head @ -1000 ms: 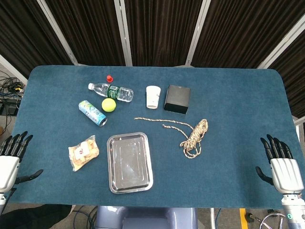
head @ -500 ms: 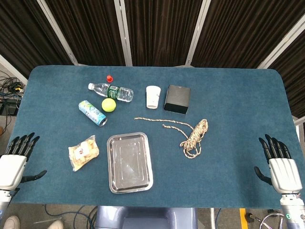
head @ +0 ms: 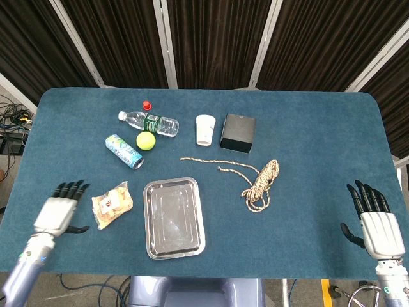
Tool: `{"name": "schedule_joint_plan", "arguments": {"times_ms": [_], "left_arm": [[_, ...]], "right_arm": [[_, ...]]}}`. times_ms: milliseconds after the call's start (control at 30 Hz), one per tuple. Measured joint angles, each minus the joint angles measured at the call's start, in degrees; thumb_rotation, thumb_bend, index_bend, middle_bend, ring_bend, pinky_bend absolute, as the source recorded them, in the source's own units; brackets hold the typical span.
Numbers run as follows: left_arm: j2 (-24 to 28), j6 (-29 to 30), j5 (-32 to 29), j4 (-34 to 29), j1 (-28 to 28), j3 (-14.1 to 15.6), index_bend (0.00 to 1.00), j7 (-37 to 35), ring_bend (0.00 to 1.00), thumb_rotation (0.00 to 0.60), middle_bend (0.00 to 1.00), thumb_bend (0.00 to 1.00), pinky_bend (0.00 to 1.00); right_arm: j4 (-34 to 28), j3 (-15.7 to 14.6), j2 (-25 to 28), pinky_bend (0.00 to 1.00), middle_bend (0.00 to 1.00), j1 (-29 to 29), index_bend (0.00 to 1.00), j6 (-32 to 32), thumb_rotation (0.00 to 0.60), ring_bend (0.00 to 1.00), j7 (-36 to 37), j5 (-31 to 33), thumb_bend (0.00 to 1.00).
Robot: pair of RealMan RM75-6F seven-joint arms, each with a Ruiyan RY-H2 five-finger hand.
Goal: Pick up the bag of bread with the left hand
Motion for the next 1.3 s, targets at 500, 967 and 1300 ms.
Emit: {"name": "schedule_joint_plan", "arguments": {"times_ms": [500, 967, 1300], "left_arm": [[-12.8, 2.2, -6.8, 4.6, -5.4, -2.0, 0.65, 8.8, 0.61, 0.600, 0.66, 0.35, 0.70], [-5.0, 7.8, -1.0, -7.7, -4.4, -2.4, 0.61, 5.9, 0.60, 0.600, 0.64, 0.34, 0.69], [-7.8, 7.5, 2.4, -15.7, -7.8, -3.3, 0.29, 8.9, 0.16, 0.600, 0.18, 0.23, 0.36]], "right_arm": [[0.2, 0.0, 0.2, 0.10, 0.00, 0.0, 0.00, 0.0, 0.600, 0.00, 0.9, 0.0, 0.30], [0.1, -0.1, -0.1, 0.10, 0.00, 0.1, 0.00, -0.1, 0.600, 0.00, -0.1, -0.3, 0.30], [0.2, 0.0, -0.1, 0.10, 0.00, 0.2, 0.00, -0.1, 0.600, 0.00, 0.3, -0.3, 0.30]]}}
